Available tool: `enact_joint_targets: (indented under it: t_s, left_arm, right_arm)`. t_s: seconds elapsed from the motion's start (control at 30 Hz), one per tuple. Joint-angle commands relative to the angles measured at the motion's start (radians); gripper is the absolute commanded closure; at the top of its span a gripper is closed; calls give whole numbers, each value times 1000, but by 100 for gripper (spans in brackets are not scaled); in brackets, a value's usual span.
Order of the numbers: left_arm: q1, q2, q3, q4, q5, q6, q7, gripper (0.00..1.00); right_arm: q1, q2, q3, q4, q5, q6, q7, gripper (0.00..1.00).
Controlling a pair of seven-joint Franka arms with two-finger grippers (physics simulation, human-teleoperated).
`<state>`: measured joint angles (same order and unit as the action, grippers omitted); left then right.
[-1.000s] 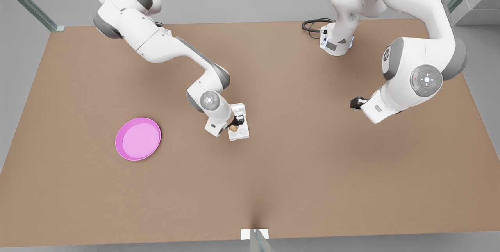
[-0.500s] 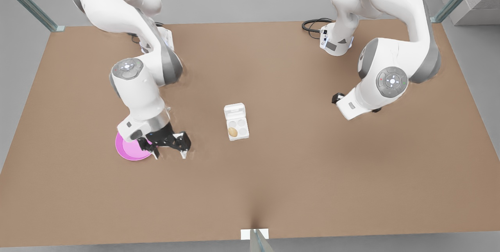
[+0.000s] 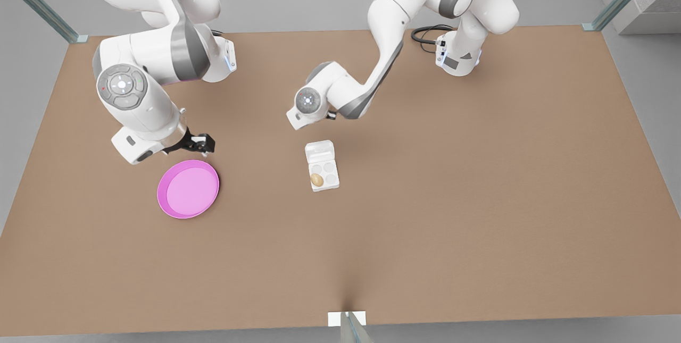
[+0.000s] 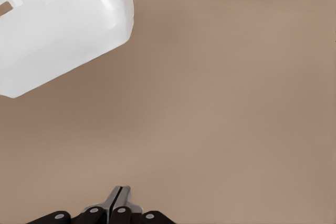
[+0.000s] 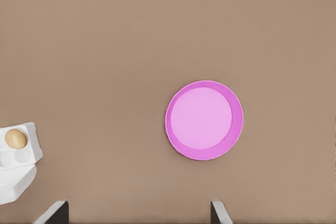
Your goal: Pack egg into the box and close the box lid
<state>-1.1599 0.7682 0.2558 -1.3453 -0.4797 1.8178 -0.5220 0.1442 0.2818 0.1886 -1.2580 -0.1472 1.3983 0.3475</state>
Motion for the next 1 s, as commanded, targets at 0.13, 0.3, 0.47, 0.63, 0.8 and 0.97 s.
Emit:
enact_joint_targets:
  t_s: [0.13, 0.3, 0.47, 0.63, 0.8, 0.97]
  left_arm:
    - [3, 57, 2, 0, 47, 377, -589, 79]
    - [26, 68, 5, -2, 61, 374, -573, 79]
    - [29, 63, 17, -2, 61, 357, -564, 79]
    - [31, 62, 37, 0, 61, 351, -564, 79]
    - [35, 62, 71, 0, 61, 351, -552, 79]
    - [189, -20, 94, 103, 55, 51, -495, 79]
  right_arm:
    - [-2, 2, -5, 22, -2, -36, -143, 0]
    - [-11, 5, -5, 23, -6, -36, -147, 0]
    - [-9, 5, -5, 26, -5, -12, -143, 0]
    - [-25, 5, 0, 29, -3, 2, -140, 0]
    - [-48, 8, -1, 31, 23, 51, -148, 0]
    - [-69, 8, -8, 29, 28, 51, -157, 0]
